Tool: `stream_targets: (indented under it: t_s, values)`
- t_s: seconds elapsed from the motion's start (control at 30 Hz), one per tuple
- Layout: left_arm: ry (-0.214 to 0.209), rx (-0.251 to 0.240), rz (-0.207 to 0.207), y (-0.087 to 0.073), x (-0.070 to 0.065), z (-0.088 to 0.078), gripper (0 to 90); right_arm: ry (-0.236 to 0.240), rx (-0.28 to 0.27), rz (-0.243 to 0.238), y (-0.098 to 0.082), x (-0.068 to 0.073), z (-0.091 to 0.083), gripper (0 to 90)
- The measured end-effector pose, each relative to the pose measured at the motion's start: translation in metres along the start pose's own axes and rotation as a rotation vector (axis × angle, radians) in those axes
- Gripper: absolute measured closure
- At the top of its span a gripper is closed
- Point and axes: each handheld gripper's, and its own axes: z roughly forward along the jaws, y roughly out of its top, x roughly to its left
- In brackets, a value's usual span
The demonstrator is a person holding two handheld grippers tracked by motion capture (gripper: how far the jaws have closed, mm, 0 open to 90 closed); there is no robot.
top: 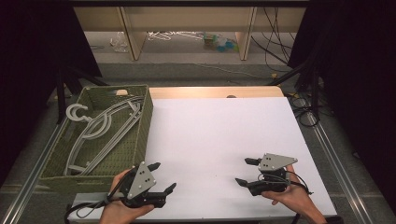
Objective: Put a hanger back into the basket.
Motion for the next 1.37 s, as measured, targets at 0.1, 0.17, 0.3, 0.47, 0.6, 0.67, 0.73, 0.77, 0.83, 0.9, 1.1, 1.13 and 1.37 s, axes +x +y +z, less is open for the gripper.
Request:
stream_targets:
  t_s: [0.1,0.17,0.3,0.47,0.6,0.67,0.73,0.77,0.83,0.9,1.1,1.13,1.37]
  values:
    - [0.008,-0.011,-0.012,-0.006,-0.005,0.005,23.8,-0.004,0.004,0.005,0.000,0.001,-0.001,24.7]
    - [0.010,-0.008,0.007,-0.011,-0.007,0.010,23.8,0.000,-0.002,0.012,0.001,0.003,-0.002,24.5]
    - [-0.023,-0.024,-0.047,-0.018,-0.012,0.015,23.6,-0.022,-0.002,0.040,0.000,0.006,-0.004,24.6]
    - [-0.068,-0.030,-0.149,-0.025,-0.008,0.018,23.8,-0.029,-0.016,0.069,-0.002,0.013,-0.009,24.3]
    - [-0.032,-0.046,-0.117,-0.027,-0.003,0.019,23.8,-0.022,-0.028,0.083,-0.003,0.020,-0.013,23.9]
    - [-0.018,-0.036,-0.095,-0.029,-0.001,0.020,23.8,-0.024,-0.026,0.082,-0.003,0.021,-0.013,23.9]
    - [-0.015,-0.035,-0.091,-0.030,0.000,0.021,23.7,-0.021,-0.023,0.081,-0.003,0.022,-0.013,23.9]
    - [-0.016,-0.035,-0.087,-0.030,0.001,0.021,23.7,-0.016,-0.020,0.084,-0.003,0.022,-0.012,23.9]
    - [-0.014,-0.041,-0.086,-0.029,0.001,0.020,23.7,-0.014,-0.018,0.083,-0.003,0.022,-0.012,23.9]
    - [-0.010,-0.042,-0.090,-0.029,0.002,0.020,23.6,-0.011,-0.028,0.074,-0.003,0.021,-0.011,23.9]
    - [-0.014,-0.045,-0.094,-0.029,0.002,0.020,23.2,-0.014,-0.030,0.079,-0.003,0.020,-0.012,23.8]
    - [-0.015,-0.045,-0.094,-0.029,0.002,0.020,23.2,-0.014,-0.030,0.078,-0.004,0.020,-0.012,23.8]
    - [-0.024,-0.048,-0.113,-0.030,0.001,0.021,23.0,-0.019,-0.026,0.082,-0.004,0.020,-0.012,23.7]
